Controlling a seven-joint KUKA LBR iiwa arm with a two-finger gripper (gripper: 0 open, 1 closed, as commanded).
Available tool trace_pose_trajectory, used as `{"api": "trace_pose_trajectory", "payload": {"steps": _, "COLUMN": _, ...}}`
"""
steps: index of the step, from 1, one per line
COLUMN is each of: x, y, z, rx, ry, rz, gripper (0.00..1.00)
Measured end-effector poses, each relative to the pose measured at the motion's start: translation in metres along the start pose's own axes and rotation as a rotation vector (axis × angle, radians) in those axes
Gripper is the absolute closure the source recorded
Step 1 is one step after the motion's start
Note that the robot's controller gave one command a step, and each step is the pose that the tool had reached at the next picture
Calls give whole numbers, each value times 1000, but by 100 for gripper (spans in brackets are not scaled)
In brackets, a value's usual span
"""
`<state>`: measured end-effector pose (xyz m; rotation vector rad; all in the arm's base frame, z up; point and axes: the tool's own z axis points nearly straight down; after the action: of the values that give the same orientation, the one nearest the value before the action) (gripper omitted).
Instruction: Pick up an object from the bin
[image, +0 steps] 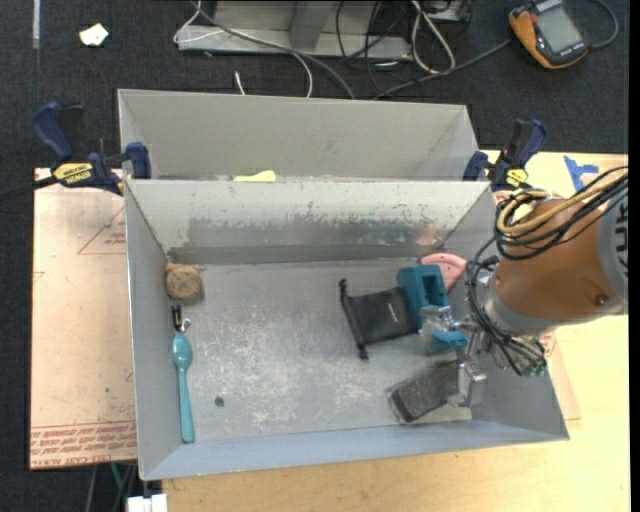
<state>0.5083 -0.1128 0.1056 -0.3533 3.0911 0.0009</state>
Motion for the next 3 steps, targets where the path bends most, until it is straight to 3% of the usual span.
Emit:
{"api": "trace_pose_trajectory", "payload": {"steps": 1, "x": 2, "y": 1, "z": 21, "rx": 4, "ry": -8, "rz": -73, "gripper": 0}}
{"api": "trace_pose_trajectory", "payload": {"steps": 2, "x": 16, "y": 6, "z": 35, "rx": -2, "ry": 2, "rz": -175, "gripper": 100}}
{"api": "trace_pose_trajectory", "payload": {"steps": 3, "x": 16, "y": 6, "z": 35, "rx": -2, "ry": 2, "rz": -176, "gripper": 100}}
